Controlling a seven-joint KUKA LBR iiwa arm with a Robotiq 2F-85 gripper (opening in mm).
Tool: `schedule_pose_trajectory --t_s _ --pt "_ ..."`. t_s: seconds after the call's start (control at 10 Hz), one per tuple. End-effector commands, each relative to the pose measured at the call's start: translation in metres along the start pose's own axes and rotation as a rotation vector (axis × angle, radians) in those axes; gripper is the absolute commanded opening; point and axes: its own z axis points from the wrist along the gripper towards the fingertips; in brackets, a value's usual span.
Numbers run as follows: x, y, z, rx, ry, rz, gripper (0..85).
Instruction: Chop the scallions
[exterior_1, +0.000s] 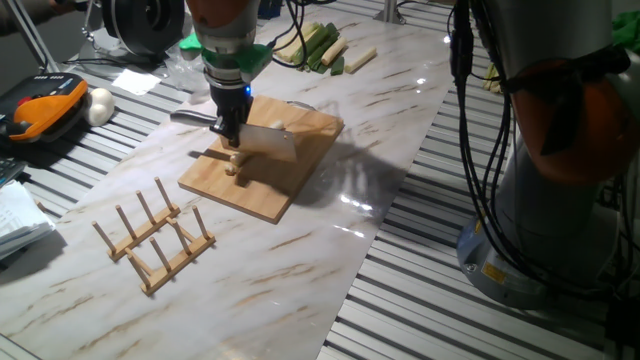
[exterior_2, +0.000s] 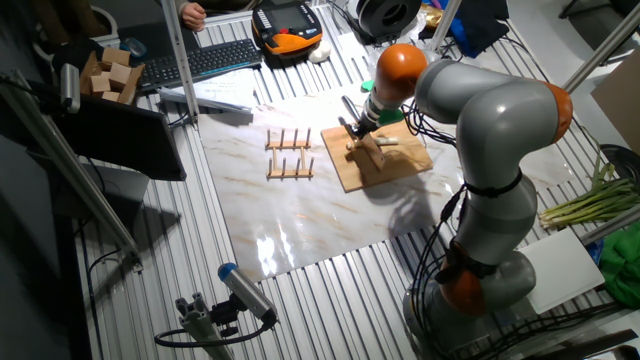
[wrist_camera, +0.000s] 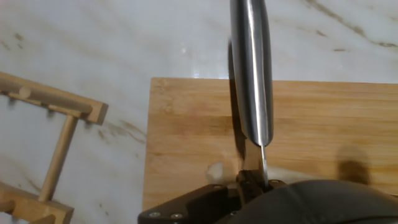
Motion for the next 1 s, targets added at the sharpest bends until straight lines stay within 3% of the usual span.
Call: schedule_pose_trajectory --t_s 0.0,0.9 --pt "-0.0005 -0.0003 0.0017 0.011 0.000 0.016 0.0" --pt "-0.0067 -0.0030 0.0083 0.000 0.009 0.068 0.0"
